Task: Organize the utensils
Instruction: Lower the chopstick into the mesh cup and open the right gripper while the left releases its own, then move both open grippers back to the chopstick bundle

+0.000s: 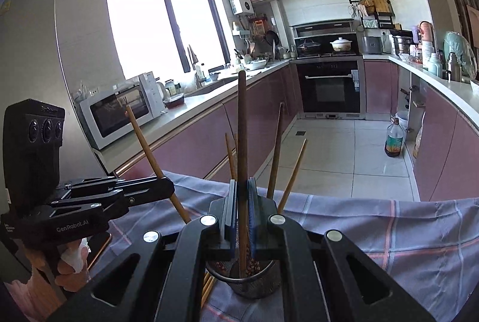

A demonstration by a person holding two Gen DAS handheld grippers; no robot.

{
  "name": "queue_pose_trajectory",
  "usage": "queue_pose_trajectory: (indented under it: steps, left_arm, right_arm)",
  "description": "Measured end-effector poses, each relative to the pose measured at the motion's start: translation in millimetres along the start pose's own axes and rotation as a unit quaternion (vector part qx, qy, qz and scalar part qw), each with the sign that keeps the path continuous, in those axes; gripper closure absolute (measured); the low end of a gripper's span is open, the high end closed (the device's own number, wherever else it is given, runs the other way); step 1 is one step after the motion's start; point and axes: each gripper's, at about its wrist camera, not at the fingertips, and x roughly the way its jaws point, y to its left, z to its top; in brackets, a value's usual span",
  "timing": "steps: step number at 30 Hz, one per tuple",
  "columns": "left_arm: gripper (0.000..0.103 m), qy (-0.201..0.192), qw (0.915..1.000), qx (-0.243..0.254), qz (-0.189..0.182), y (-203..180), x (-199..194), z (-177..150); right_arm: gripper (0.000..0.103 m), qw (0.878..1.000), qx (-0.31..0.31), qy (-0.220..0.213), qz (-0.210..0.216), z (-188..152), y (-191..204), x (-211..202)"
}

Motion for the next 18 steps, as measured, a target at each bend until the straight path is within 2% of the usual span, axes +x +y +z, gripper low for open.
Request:
queue_pose_trajectory:
  steps: [5,11,18]
  left_arm:
    - [0.095,0.030,0.9995,0.003,-0.002,3.0,18.6,-6.3]
    - [0.095,0.041,0.9991,-0.010,0.002,15.7,33.6,-9.4]
    - [0.084,0.042,0.9988,-0.023,0.005,26.0,43.0,-13.8]
  right_arm:
    - [0.098,0.999,0.007,0.031,-0.005,-3.7,-2.3,14.3]
    - [0.095,0.999,0.021,0.042,-0.013,-3.9,-9.1,24.4]
    - [0.086,0.999,0.029,0.039,-0.017,-7.5,-10.6,24.9]
